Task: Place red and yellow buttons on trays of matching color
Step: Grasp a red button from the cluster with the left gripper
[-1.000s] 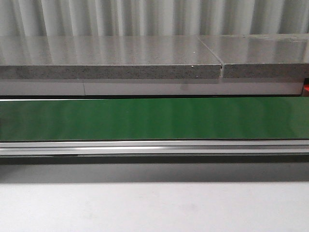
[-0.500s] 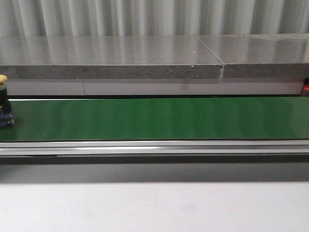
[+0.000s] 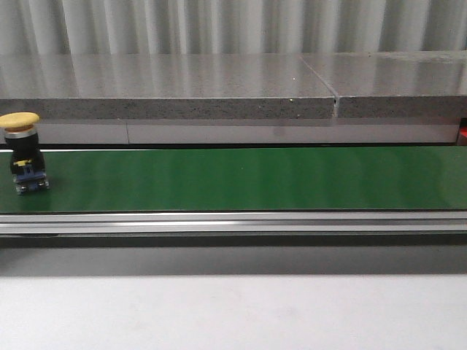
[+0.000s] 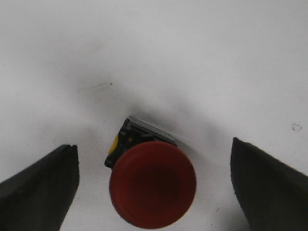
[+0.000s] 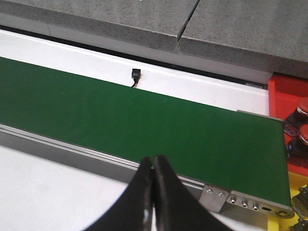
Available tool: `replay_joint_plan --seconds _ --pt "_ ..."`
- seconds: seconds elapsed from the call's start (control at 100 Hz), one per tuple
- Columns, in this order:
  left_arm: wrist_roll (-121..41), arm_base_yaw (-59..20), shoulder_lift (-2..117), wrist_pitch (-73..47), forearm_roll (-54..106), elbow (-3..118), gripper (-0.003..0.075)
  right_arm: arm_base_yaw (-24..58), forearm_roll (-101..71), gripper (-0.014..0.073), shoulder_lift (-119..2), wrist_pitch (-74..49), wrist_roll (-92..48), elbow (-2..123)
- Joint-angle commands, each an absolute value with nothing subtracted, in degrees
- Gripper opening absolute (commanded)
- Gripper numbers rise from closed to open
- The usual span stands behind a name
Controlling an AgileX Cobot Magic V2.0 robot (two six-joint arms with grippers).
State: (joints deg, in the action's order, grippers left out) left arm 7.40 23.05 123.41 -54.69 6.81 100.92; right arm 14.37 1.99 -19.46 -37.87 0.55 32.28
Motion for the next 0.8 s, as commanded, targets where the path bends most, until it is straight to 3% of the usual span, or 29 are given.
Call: replay_joint_plan --seconds 0.0,0.17,0.36,0.5,0.79 --pt "7.9 23.2 120.1 -53.1 7.3 102.8 0.0542 14.4 2.6 -0.0067 -20.0 -33.9 0.0 33.8" --pt "7.9 23.2 120.1 -52.9 7.3 102.8 0.0339 14.4 2.6 -0.0067 -20.0 -33.9 0.0 33.8" --pt "7.9 23.2 120.1 -52.7 7.3 102.8 0.0195 14.4 2.6 -0.0067 -20.0 -33.9 0.0 33.8" --pt "7.8 23.1 119.9 -53.1 7.2 102.8 0.0153 14.4 2.6 -0.0067 -20.0 -33.9 0.0 33.8" --pt "3.7 21.6 115.8 -58.0 6.2 102.5 0.0146 14.4 2.6 -0.0067 -20.0 -33.9 0.0 33.8"
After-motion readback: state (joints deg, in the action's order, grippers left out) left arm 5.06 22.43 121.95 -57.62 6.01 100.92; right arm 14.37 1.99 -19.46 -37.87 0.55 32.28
